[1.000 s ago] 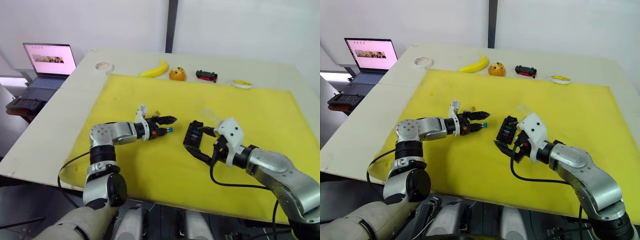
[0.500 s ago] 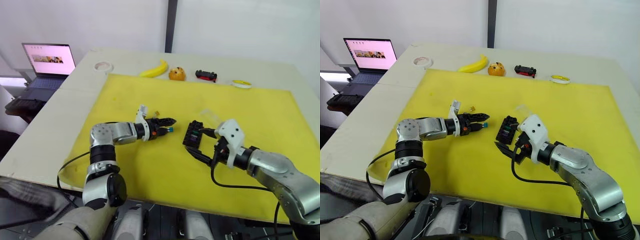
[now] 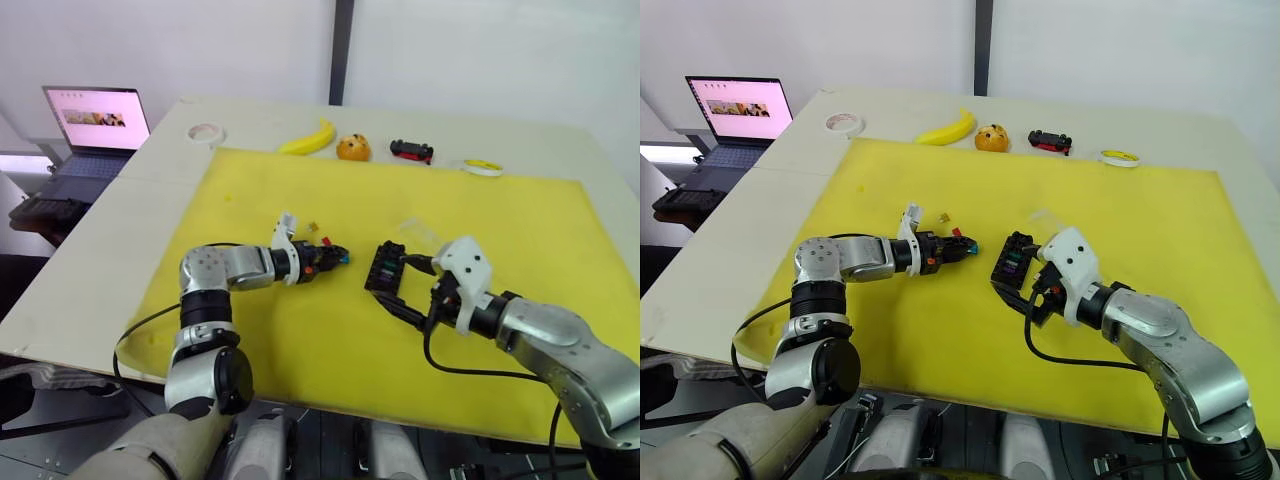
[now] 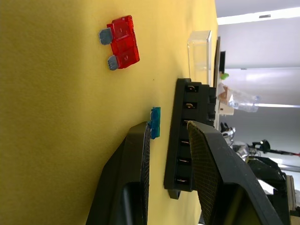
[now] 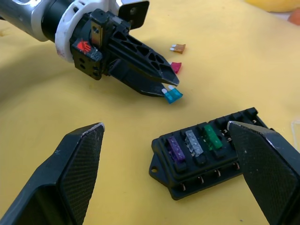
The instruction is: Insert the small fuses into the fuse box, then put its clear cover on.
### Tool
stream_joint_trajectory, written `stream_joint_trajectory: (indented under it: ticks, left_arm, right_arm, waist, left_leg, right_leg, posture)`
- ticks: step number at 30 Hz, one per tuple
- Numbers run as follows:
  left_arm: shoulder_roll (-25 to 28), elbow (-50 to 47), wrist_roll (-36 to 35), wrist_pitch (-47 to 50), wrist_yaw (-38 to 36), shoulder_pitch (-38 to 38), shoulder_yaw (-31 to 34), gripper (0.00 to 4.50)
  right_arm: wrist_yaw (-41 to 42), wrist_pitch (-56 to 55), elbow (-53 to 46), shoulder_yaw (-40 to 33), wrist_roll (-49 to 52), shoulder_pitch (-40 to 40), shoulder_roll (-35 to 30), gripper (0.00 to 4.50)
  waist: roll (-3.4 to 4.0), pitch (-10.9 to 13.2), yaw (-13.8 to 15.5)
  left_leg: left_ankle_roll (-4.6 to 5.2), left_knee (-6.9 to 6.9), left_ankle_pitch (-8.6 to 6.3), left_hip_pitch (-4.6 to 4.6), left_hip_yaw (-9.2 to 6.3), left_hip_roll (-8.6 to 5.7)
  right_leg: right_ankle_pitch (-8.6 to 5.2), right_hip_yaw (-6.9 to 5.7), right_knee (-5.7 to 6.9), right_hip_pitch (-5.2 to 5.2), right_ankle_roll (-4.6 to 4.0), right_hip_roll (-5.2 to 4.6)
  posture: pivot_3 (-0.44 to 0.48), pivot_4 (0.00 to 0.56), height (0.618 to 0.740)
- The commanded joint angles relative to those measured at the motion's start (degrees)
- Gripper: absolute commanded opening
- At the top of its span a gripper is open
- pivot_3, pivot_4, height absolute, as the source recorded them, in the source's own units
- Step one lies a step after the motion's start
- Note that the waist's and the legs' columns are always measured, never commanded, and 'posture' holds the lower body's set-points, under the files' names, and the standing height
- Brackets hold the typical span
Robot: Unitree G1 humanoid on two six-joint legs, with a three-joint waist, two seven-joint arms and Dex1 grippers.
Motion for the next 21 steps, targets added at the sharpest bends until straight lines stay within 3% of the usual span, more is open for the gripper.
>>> stream_joint_trajectory:
  ticks: [1, 6, 9, 10, 21]
  left_arm:
    - [-0.5, 0.3, 0.3, 0.6, -0.6, 0.3, -0.6, 1.35]
    - [-0.6, 0.3, 0.7, 0.4, -1.1, 0.3, -0.8, 1.35]
    - [-0.5, 0.8, 1.2, -0.1, -1.3, 0.2, -0.8, 0.54]
    - [-0.4, 0.9, 1.3, -0.2, -1.5, 0.2, -0.7, 0.08]
    - [0.6, -0.2, 0.7, 1.3, -1.9, -0.2, 1.1, 0.03]
  right_arm:
    - [0.0, -0.1, -1.3, -1.1, 0.5, -0.6, -0.1, 4.5]
    - [0.0, 0.0, -1.5, -1.3, 0.6, -0.4, -0.1, 4.5]
    - [-0.1, 0.1, -1.5, -1.4, 0.7, -0.6, -0.1, 4.5]
    - [-0.1, 0.2, -1.6, -1.4, 0.7, -0.6, -0.1, 4.5]
    - [-0.7, 1.2, -2.2, -2.7, 1.7, 0.0, 0.5, 4.5]
  waist:
    - [0.0, 0.0, 0.0]
    - [0.0, 0.0, 0.0]
    - [0.0, 0.0, 0.0]
    - [0.0, 0.0, 0.0]
    - [0.01, 0.0, -0.1]
  left_leg:
    - [0.0, 0.0, 0.0, 0.0, 0.0, 0.0]
    - [0.0, -0.01, 0.0, 0.0, 0.0, 0.0]
    - [0.0, -0.01, 0.0, 0.0, 0.0, 0.0]
    - [0.0, -0.01, 0.0, 0.0, 0.0, 0.0]
    - [0.0, -0.03, -0.01, 0.0, 0.0, 0.03]
  right_leg:
    - [0.0, 0.0, 0.0, 0.0, 0.0, 0.0]
    - [0.0, 0.0, -0.01, 0.0, 0.0, -0.01]
    - [0.0, 0.0, -0.01, 0.0, 0.0, -0.01]
    - [0.0, 0.0, -0.01, 0.0, 0.0, -0.01]
    - [0.0, 0.0, -0.02, -0.01, 0.0, -0.02]
  posture:
    - [0.0, 0.15, 0.74]
    - [0.0, 0.15, 0.74]
    - [0.0, 0.15, 0.74]
    - [0.0, 0.15, 0.74]
    - [0.0, 0.15, 0.74]
